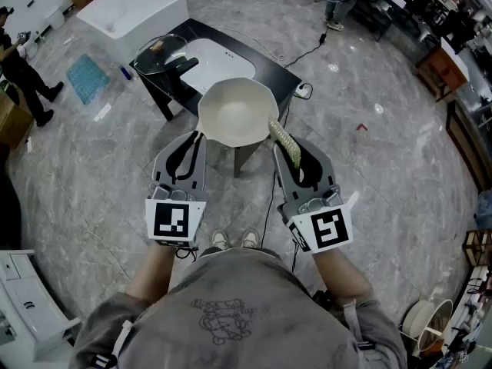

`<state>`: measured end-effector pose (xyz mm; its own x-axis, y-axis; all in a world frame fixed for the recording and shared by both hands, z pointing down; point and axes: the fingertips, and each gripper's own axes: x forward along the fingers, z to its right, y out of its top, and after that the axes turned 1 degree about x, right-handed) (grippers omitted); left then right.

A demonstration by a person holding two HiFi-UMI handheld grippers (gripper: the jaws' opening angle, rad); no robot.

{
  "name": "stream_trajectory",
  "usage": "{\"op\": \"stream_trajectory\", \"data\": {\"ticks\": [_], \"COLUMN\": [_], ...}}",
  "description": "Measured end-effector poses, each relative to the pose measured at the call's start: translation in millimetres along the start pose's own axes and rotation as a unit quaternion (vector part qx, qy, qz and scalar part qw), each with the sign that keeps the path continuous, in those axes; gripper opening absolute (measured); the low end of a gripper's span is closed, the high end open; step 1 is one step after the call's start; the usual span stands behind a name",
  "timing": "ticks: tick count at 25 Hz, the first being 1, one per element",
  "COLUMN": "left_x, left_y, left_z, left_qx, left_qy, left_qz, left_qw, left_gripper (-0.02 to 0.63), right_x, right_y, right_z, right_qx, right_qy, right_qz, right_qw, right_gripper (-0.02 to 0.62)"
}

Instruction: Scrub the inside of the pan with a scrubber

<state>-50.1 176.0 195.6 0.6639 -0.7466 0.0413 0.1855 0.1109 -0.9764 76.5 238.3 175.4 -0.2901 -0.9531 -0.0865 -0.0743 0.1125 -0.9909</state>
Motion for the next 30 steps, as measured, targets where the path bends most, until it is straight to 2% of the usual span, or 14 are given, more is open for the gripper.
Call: {"op": "stream_trajectory", "data": {"ticks": [16,20,30], "left_x": [9,11,9], "left_y": [1,-3,-6], "left_z": [19,26,35], "left_qx": [0.016,0.014,0.031], "left_qy": [0.009,0.017,0.040], "left_qz": [-0.003,-0.017,-0.021], "left_qw": [0.9998,0.9996,0.9985], "left_gripper": [0.038,0.038,0.038], "right_x": [-11,-15,-22], "right_y": [-11,-20,-34], "right_z": [27,36,50], "right_qx": [0.027,0.035,0.047], "right_qy": [-0.003,0.001,0.013], "right_qz": [0.003,0.002,-0.011], "right_qw": [1.000,0.999,0.999], "right_gripper": [0.080,0.080,0.080]}}
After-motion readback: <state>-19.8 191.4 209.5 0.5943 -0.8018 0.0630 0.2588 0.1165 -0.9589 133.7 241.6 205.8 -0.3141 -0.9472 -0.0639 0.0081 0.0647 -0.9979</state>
